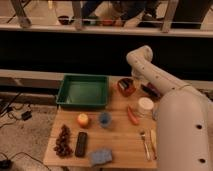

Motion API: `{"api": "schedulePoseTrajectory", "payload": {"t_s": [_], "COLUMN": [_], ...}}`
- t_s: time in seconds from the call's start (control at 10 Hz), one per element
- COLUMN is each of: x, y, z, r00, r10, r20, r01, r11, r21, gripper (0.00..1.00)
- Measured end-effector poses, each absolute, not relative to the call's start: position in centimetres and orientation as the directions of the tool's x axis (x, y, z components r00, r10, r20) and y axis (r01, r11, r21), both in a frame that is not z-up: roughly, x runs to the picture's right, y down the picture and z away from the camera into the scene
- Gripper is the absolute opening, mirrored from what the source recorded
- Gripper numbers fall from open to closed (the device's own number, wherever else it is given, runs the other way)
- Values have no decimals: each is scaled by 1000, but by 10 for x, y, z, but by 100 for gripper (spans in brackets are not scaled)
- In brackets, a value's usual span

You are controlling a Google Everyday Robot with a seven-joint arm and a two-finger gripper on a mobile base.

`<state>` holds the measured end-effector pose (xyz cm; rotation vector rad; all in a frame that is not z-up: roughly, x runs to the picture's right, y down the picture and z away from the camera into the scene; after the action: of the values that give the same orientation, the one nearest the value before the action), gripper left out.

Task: Wipe red bowl with brush

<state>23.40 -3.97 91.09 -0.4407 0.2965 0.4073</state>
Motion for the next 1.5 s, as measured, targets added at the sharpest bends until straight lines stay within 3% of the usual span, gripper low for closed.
{"api": "schedulePoseTrajectory", "payload": {"t_s": [0.7, 1.5], "x": [275, 243], "y": [-41, -75], "z": [923, 940], "r00": [835, 848], "r10": [330, 329], "r20": [-441, -416], "r01": [-491, -471], "r11": [809, 828], "r21": [-323, -304], "gripper": [0, 0]}}
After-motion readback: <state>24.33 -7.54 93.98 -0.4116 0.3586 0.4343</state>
